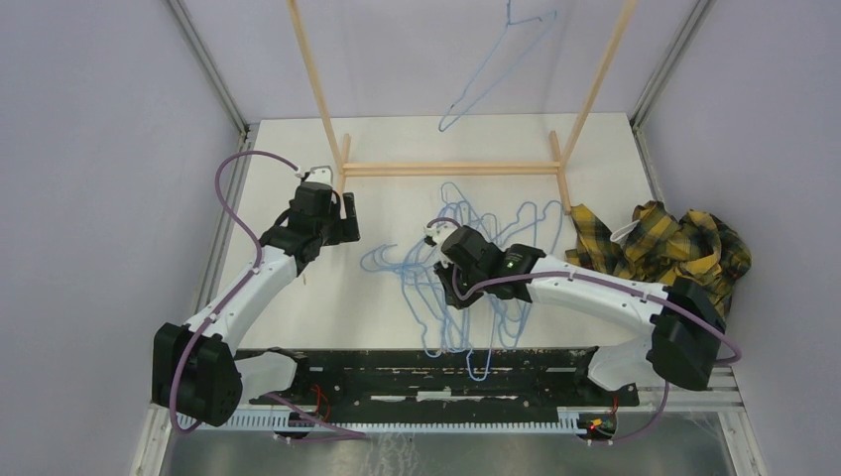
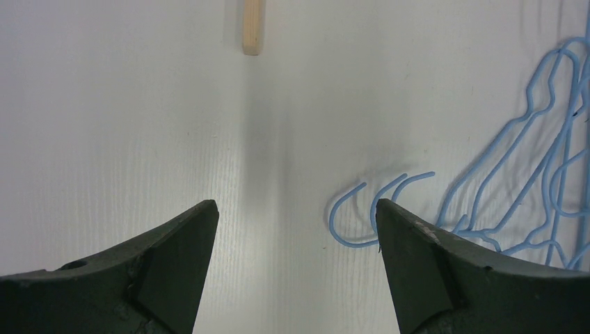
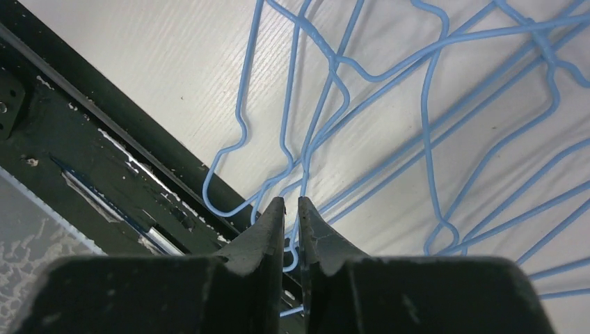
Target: Organize the hangers
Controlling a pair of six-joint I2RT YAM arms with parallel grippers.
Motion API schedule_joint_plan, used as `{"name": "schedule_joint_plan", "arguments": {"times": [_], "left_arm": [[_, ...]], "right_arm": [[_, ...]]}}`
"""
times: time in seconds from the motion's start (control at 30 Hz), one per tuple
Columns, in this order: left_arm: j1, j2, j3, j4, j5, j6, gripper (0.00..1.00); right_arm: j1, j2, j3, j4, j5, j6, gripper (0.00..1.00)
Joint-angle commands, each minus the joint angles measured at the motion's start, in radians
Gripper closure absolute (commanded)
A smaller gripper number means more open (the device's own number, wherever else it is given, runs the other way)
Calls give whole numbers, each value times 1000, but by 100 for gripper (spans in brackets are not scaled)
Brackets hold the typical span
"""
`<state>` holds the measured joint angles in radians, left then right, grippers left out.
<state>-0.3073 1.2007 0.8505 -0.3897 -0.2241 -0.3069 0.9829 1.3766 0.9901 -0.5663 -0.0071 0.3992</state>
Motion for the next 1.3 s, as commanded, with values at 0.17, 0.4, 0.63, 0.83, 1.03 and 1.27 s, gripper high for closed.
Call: {"name": "schedule_joint_plan", "arguments": {"times": [0.17, 0.4, 0.63, 0.83, 1.03, 1.27], "left_arm": [[0, -31, 6, 18, 4, -26, 9], [0, -28, 6, 20, 6, -30, 9], [0, -24, 7, 19, 6, -28, 9], [1, -31, 5, 14, 0, -23, 9], [0, -30, 6, 14, -1, -23, 9], [0, -30, 7, 14, 0, -23, 9]], "right_arm": [[4, 78, 38, 86, 91, -4, 83], [3, 97, -12, 96, 161, -4, 60], [2, 224, -2, 168, 103, 12, 58], [-9, 314, 8, 193, 113, 20, 63], [-14, 331, 1, 203, 105, 25, 78], [-16, 202, 41, 112, 60, 12, 99]]}}
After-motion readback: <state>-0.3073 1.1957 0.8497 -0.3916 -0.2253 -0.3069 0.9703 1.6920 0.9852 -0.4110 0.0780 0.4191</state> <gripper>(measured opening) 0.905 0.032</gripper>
